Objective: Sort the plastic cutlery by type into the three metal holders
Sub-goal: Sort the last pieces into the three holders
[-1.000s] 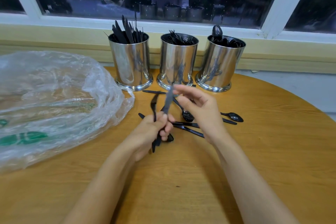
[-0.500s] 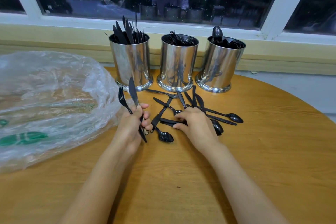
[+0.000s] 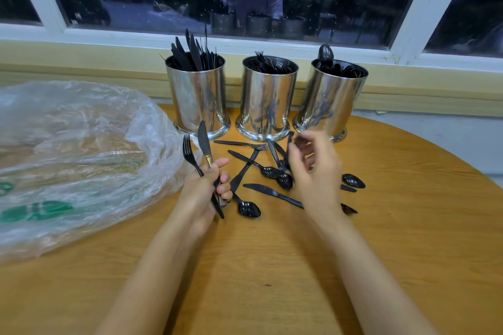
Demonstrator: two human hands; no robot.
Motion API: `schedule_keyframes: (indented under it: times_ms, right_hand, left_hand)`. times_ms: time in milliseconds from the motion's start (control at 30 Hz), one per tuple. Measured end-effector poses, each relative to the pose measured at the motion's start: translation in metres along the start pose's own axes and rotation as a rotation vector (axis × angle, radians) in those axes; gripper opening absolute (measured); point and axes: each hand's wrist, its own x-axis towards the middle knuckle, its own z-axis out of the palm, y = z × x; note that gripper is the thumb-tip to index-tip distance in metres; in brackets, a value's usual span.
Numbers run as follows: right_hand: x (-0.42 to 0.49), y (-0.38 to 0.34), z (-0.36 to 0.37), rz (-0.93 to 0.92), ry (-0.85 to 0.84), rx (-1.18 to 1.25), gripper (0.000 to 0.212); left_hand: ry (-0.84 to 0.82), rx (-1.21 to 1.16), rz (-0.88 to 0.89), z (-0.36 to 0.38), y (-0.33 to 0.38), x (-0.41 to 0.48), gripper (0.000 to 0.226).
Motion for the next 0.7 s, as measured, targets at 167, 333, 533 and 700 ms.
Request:
schedule_keyframes:
  times_ms: [167,333,533,700]
  right_hand:
    - [0.009,-0.017,-0.007,0.525,0.134,0.667,0.014]
    - [-0.003,-0.018,0.009,0.819,-0.014,0.864,0.011]
    - [-0.022,-0.030,0.033,0.709,-0.165,0.642,0.009]
    - [-0.021,-0.021,0.031,0.422,-0.368,0.217,0.012]
  left_hand:
    - [-0.026,0.018,0.002,0.001,-0.001,0.000,0.025]
    - [-0.079,-0.010,0.041,0.004,-0.001,-0.002,0.021]
    - [-0.124,0.019,0.125,0.009,-0.001,-0.005,0.023]
    - [0.017,0.098,0.173,0.005,0.001,-0.005,0.030]
